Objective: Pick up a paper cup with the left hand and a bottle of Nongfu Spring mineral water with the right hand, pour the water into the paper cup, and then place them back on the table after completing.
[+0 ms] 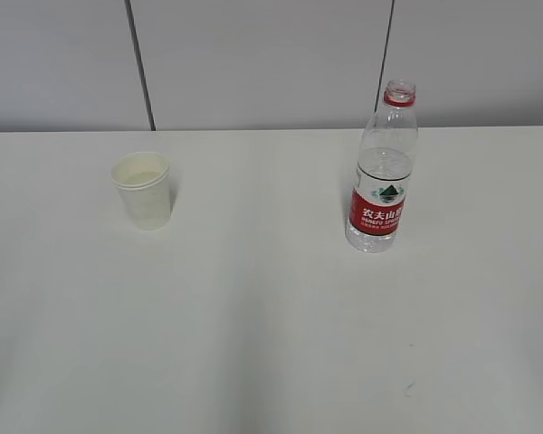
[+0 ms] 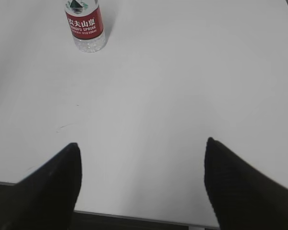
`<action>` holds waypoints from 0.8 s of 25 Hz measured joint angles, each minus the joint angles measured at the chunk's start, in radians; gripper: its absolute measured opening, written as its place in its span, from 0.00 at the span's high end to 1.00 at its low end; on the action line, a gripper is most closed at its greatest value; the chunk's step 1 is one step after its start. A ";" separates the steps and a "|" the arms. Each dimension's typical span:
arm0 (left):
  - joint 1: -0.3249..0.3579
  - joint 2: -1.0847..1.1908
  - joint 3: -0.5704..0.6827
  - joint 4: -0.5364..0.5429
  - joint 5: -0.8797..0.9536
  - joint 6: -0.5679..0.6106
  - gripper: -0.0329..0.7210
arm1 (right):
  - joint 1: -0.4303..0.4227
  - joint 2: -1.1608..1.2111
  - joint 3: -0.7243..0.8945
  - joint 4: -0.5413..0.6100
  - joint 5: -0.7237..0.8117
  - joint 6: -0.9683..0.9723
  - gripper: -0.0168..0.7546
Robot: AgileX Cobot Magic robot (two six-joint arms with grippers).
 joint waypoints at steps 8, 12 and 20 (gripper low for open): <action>0.032 0.000 0.002 0.000 0.000 0.000 0.21 | 0.000 0.000 0.002 0.000 -0.002 -0.002 0.22; 0.075 0.000 0.002 0.000 0.000 0.000 0.21 | 0.000 0.000 0.002 0.018 -0.003 -0.002 0.21; 0.088 0.000 0.002 0.000 0.000 0.000 0.21 | 0.000 0.000 0.002 0.044 -0.003 -0.002 0.11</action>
